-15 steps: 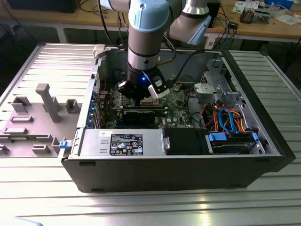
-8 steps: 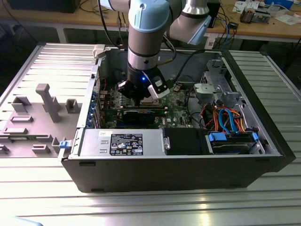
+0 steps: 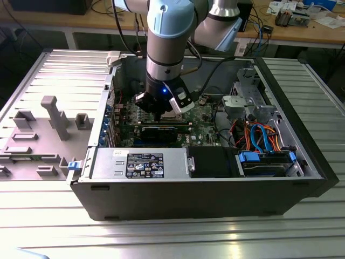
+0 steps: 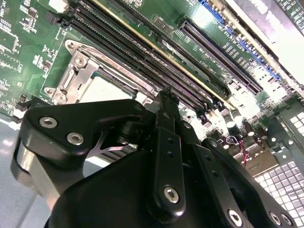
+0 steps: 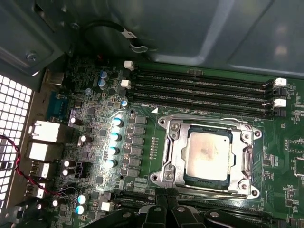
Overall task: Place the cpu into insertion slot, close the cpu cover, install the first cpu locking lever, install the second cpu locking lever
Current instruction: 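Install the second cpu locking lever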
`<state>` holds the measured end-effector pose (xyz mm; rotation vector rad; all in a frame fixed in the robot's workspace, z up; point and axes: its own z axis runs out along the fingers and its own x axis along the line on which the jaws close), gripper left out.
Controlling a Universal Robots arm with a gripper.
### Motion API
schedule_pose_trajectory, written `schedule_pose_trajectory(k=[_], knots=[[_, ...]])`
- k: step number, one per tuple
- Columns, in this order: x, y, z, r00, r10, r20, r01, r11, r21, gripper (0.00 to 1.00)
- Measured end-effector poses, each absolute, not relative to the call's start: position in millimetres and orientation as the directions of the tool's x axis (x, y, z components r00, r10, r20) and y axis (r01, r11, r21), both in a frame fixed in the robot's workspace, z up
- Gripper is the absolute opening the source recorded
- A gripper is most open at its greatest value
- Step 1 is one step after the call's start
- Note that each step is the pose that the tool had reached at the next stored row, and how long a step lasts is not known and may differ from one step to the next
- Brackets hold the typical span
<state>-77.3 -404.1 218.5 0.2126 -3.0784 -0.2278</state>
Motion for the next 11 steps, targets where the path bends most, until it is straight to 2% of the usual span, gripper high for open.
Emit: schedule_pose_trajectory(k=[11], knots=[[-77.4, -410.0, 218.5, -0.989, -0.140, 0.037, -0.133, 0.980, 0.151, 0.11]])
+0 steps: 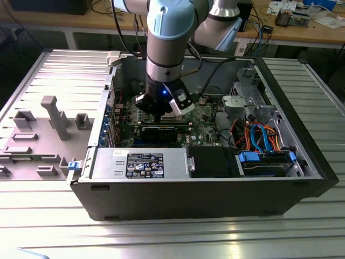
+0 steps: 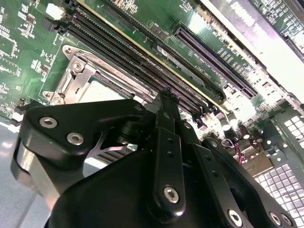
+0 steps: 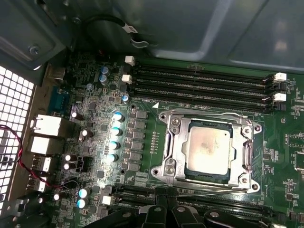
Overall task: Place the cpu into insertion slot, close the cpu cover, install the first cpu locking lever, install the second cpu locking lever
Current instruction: 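Install the second cpu locking lever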
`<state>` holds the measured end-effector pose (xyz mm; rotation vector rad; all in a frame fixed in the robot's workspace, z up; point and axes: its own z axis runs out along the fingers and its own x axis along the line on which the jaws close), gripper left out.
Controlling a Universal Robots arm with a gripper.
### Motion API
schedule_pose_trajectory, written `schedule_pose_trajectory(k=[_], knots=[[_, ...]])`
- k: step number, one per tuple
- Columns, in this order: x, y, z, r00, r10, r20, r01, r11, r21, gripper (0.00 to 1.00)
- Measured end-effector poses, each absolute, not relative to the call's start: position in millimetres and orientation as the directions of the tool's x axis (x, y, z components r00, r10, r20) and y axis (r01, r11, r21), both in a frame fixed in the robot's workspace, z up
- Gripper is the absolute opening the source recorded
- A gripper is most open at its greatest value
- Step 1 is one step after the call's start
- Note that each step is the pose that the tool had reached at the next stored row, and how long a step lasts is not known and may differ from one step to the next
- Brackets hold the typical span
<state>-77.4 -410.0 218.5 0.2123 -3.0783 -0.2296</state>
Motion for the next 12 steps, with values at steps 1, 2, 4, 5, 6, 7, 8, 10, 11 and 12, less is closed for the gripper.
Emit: schedule_pose_trajectory(k=[1, 2, 4, 5, 6, 7, 8, 10, 11, 12], knots=[[-77.5, -410.0, 218.5, -0.989, -0.140, 0.037, -0.133, 0.980, 0.151, 0.11], [-77.4, -410.0, 218.4, -0.989, -0.140, 0.037, -0.133, 0.979, 0.152, 0.11], [-77.8, -410.1, 217.7, -0.989, -0.140, 0.036, -0.133, 0.979, 0.157, 0.11], [-77.9, -410.1, 217.1, -0.989, -0.141, 0.036, -0.133, 0.978, 0.160, 0.11], [-78.1, -410.1, 216.3, -0.989, -0.141, 0.035, -0.133, 0.978, 0.162, 0.11], [-78.4, -410.1, 215.4, -0.989, -0.141, 0.035, -0.133, 0.978, 0.163, 0.11], [-78.7, -410.1, 214.7, -0.989, -0.141, 0.035, -0.133, 0.977, 0.165, 0.11], [-80.3, -410.1, 213.0, -0.989, -0.141, 0.034, -0.133, 0.976, 0.172, 0.11], [-81.0, -410.1, 212.5, -0.989, -0.141, 0.033, -0.133, 0.975, 0.176, 0.11], [-82.2, -410.1, 212.0, -0.989, -0.142, 0.033, -0.134, 0.974, 0.182, 0.11]])
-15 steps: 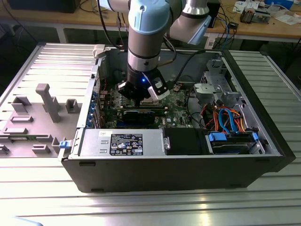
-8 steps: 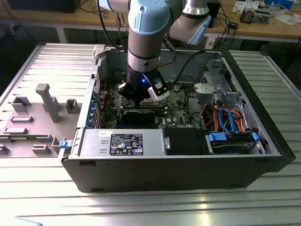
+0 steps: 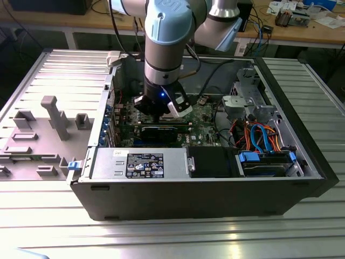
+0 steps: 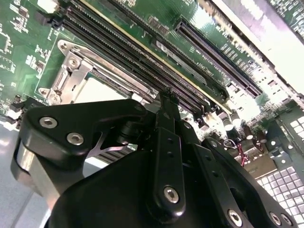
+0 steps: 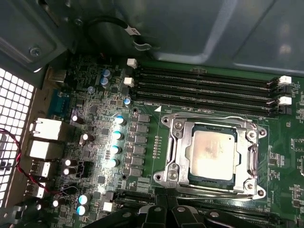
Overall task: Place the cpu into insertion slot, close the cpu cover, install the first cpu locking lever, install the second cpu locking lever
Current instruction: 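Install the second cpu locking lever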
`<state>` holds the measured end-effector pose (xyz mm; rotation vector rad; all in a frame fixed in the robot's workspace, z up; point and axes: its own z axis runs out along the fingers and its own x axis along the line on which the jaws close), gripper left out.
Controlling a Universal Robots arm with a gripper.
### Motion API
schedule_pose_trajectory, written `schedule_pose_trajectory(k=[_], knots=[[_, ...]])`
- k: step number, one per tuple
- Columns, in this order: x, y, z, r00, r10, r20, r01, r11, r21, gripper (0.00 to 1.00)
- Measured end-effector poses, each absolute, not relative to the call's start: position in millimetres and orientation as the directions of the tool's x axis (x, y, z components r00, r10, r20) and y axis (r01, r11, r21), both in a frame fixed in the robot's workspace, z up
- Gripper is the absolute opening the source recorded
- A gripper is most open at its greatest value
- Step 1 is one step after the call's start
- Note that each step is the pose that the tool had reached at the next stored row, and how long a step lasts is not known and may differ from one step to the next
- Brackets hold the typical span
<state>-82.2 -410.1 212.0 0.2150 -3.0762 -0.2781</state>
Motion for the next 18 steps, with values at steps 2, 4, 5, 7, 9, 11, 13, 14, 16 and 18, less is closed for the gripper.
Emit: schedule_pose_trajectory(k=[2, 4, 5, 7, 9, 11, 13, 14, 16, 18], knots=[[-83, -410, 211, -0.989, -0.144, 0.031, -0.136, 0.971, 0.196, 0.11], [-86, -411, 204, -0.989, -0.143, 0.026, -0.133, 0.966, 0.222, 0.11], [-86, -411, 202, -0.989, -0.143, 0.024, -0.133, 0.963, 0.234, 0.11], [-86, -411, 200, -0.989, -0.143, 0.023, -0.134, 0.962, 0.239, 0.11], [-86, -411, 200, -0.989, -0.143, 0.022, -0.134, 0.961, 0.240, 0.11], [-86, -411, 199, -0.990, -0.143, 0.020, -0.134, 0.961, 0.242, 0.11], [-86, -411, 198, -0.989, -0.143, 0.020, -0.134, 0.961, 0.243, 0.11], [-86, -411, 198, -0.989, -0.143, 0.020, -0.134, 0.961, 0.242, 0.11], [-86, -411, 198, -0.990, -0.143, 0.020, -0.134, 0.961, 0.242, 0.11], [-86, -411, 198, -0.990, -0.143, 0.020, -0.134, 0.961, 0.241, 0.11]])
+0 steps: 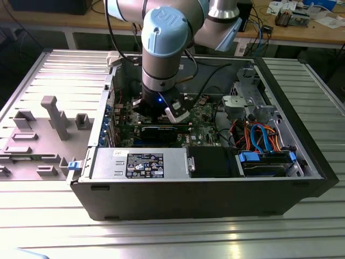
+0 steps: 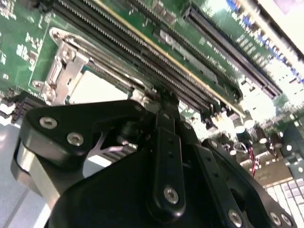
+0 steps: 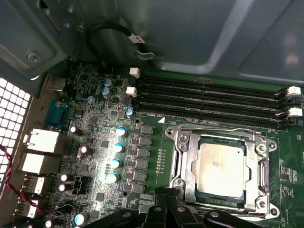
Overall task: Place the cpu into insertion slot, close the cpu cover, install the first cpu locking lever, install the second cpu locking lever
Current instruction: 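Install the second cpu locking lever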
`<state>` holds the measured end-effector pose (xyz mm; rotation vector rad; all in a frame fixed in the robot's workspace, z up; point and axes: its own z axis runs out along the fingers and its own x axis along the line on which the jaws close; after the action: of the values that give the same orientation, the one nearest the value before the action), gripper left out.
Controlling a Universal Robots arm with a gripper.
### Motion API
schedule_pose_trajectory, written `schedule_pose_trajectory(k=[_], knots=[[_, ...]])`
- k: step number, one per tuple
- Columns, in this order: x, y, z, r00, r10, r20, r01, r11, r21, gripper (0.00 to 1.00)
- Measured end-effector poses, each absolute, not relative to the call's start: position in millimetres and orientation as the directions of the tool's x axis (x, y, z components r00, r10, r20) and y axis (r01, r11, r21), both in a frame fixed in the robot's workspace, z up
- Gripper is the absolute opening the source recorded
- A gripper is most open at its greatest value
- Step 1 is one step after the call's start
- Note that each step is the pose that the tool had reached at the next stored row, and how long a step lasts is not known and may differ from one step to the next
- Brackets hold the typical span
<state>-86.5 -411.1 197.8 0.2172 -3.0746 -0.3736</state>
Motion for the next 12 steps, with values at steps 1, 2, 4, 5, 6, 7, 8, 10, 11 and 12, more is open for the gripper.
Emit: schedule_pose_trajectory(k=[1, 2, 4, 5, 6, 7, 8, 10, 11, 12], knots=[[-86, -411, 198, -0.990, -0.143, 0.020, -0.134, 0.961, 0.240, 0.11], [-86, -411, 199, -0.990, -0.143, 0.020, -0.134, 0.962, 0.239, 0.11], [-86, -411, 201, -0.990, -0.143, 0.020, -0.134, 0.962, 0.239, 0.11], [-86, -411, 203, -0.990, -0.143, 0.020, -0.134, 0.962, 0.239, 0.11], [-87, -411, 207, -0.990, -0.143, 0.020, -0.134, 0.962, 0.239, 0.11], [-87, -411, 208, -0.989, -0.143, 0.020, -0.134, 0.962, 0.239, 0.11], [-87, -411, 210, -0.990, -0.143, 0.020, -0.134, 0.962, 0.239, 0.11], [-87, -411, 211, -0.990, -0.143, 0.020, -0.134, 0.962, 0.239, 0.11], [-87, -411, 211, -0.990, -0.143, 0.020, -0.134, 0.962, 0.239, 0.11], [-87, -411, 211, -0.990, -0.143, 0.020, -0.134, 0.962, 0.239, 0.11]])
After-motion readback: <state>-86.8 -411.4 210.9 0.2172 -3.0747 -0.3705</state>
